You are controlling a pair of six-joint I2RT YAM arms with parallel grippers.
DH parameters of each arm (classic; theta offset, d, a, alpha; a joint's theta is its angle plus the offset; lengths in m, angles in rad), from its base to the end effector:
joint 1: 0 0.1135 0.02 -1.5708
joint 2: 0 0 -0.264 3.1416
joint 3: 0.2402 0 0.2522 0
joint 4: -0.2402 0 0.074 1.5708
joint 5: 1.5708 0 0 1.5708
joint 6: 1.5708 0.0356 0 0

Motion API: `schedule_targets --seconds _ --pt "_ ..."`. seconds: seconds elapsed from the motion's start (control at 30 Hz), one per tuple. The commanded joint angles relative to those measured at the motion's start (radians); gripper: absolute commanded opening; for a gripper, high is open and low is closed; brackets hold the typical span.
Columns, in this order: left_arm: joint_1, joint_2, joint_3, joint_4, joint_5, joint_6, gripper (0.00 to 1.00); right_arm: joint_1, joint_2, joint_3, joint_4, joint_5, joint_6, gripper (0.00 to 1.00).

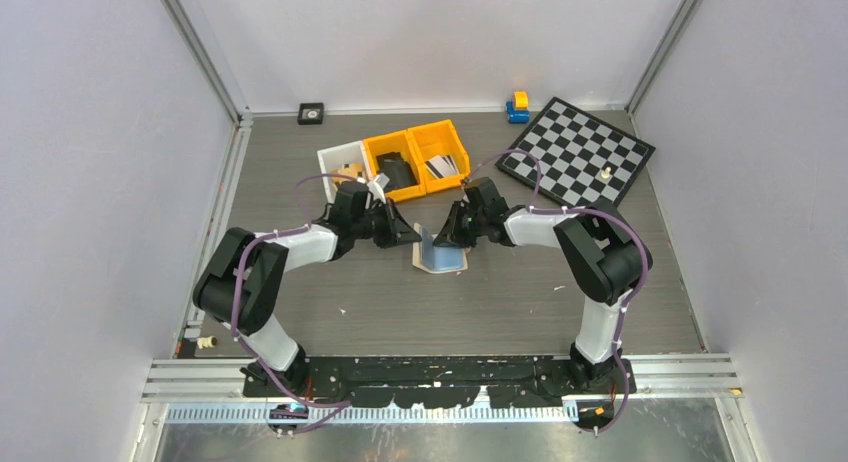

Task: Take the credit cards out of the card holder
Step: Remove the credit card from the card holder.

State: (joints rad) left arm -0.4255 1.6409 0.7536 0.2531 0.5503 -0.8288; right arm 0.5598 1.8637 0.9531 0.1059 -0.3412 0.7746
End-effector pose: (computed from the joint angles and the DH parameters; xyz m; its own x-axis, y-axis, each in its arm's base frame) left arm 0.2872 -0.1506 0.1630 -0.9069 -0.2788 -0.3160 0.0992 0.5874 -0.8032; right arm 0.3059 0.2057 0.1321 -0.9239 0.1989 -0.3269 -0.0710 0.7503 0.6573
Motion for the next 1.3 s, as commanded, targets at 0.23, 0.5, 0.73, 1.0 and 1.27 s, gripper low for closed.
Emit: schedule_targets --seconds 0.23,0.5,0.73,1.0,1.27 --pt "-0.021 -0.090 0.073 -0.160 -0.083 0.111 0.00 0.016 -0.086 0.071 -0.252 0.205 -0.107 0.01" --pt "-0.033 -0.076 0.088 -0.166 -0.064 0.112 0.00 0.068 -0.004 0.139 -0.286 0.168 -0.117 0.01" --pt "-0.086 -0.069 0.124 -0.213 -0.097 0.150 0.00 0.070 0.018 0.140 -0.263 0.130 -0.103 0.00" --pt "-0.135 -0.029 0.184 -0.329 -0.191 0.209 0.01 0.070 0.019 0.135 -0.251 0.116 -0.097 0.00" --pt "-0.139 -0.015 0.217 -0.415 -0.271 0.242 0.01 0.061 -0.038 0.111 -0.263 0.172 -0.107 0.00"
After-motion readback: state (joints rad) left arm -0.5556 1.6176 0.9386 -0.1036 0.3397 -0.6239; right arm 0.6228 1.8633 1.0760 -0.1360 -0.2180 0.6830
